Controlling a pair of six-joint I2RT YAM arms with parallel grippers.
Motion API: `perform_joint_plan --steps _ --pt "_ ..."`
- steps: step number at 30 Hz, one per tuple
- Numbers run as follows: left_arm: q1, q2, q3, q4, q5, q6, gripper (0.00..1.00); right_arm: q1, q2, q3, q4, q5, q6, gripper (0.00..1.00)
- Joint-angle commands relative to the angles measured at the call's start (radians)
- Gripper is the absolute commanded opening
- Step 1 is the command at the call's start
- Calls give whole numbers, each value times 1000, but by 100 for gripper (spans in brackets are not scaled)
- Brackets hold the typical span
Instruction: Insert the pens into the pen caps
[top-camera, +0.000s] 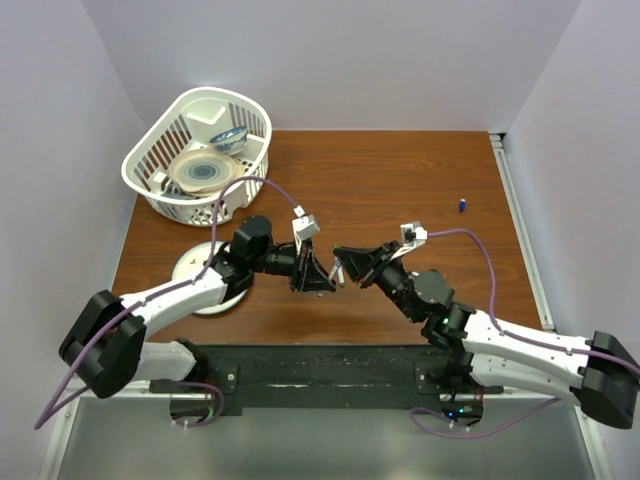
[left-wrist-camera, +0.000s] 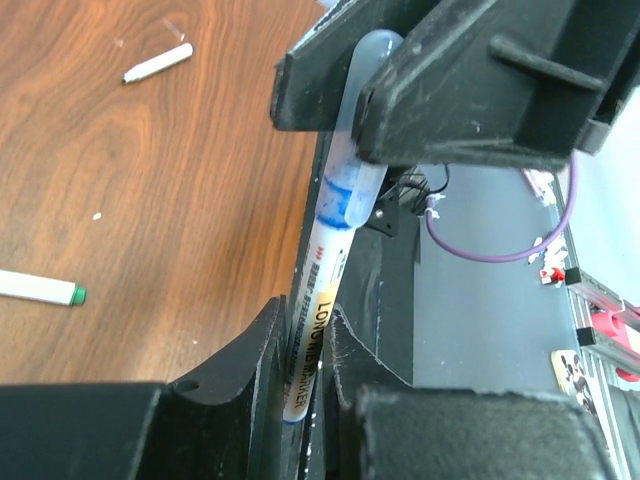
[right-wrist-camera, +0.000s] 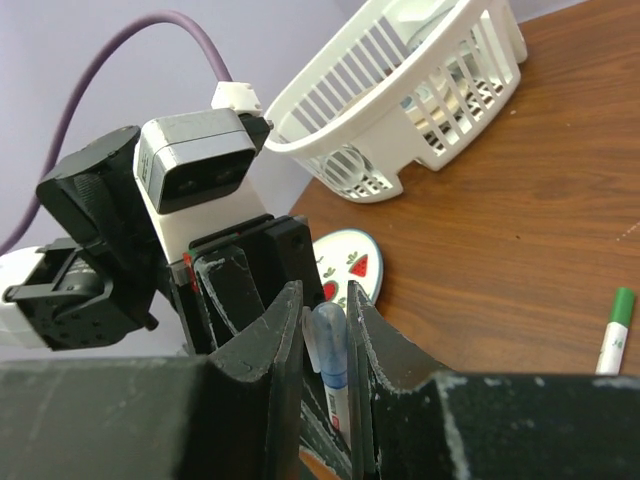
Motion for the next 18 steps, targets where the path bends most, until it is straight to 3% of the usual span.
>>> perform_joint_plan --steps 1,5,14,18 --pt "101 6 230 491 -430 -53 0 135 132 -102 -288 -500 117 0" --pt "107 10 239 510 -424 -76 0 144 164 -127 -216 -486 143 0" --pt "116 4 305 480 -434 -81 0 242 278 -86 -226 -423 167 0" --pt "137 -16 330 388 -446 -53 0 285 283 -81 -257 -382 182 0"
